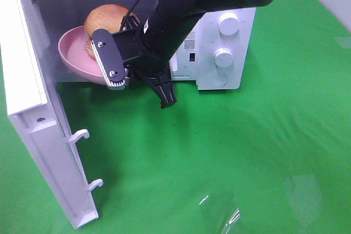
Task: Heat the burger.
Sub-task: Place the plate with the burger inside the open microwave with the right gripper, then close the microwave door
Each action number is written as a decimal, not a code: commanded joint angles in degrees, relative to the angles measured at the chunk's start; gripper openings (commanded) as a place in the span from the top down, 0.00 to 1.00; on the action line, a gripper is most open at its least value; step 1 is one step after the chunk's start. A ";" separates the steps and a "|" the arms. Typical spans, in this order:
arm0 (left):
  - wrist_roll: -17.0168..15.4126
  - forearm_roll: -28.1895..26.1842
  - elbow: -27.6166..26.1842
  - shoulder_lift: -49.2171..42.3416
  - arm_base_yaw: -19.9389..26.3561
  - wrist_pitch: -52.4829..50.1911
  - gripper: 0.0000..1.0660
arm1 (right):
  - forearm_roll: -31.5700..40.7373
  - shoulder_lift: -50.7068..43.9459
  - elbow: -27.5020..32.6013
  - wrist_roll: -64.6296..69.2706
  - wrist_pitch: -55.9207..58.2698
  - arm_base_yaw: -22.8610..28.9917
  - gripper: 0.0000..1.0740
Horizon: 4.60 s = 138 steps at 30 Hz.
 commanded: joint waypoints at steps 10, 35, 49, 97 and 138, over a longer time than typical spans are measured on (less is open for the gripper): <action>0.11 -0.17 0.11 -1.26 -0.23 -0.74 1.00 | -10.14 9.05 -14.15 16.10 0.34 -0.11 1.00; 0.11 -0.17 0.11 -1.26 -0.23 -0.74 1.00 | -11.06 17.42 -26.81 26.81 4.87 -0.11 0.70; 0.11 -0.17 0.11 -1.26 -0.23 -0.74 1.00 | -10.66 16.73 -26.81 40.34 5.79 -0.06 0.45; 0.11 -0.17 0.11 -1.26 -0.23 -0.74 1.00 | -0.74 8.37 -26.87 74.60 36.55 -0.06 0.34; 0.11 -0.17 0.11 -1.26 -0.23 -0.74 1.00 | -11.17 -49.27 27.79 88.29 36.04 -28.99 0.34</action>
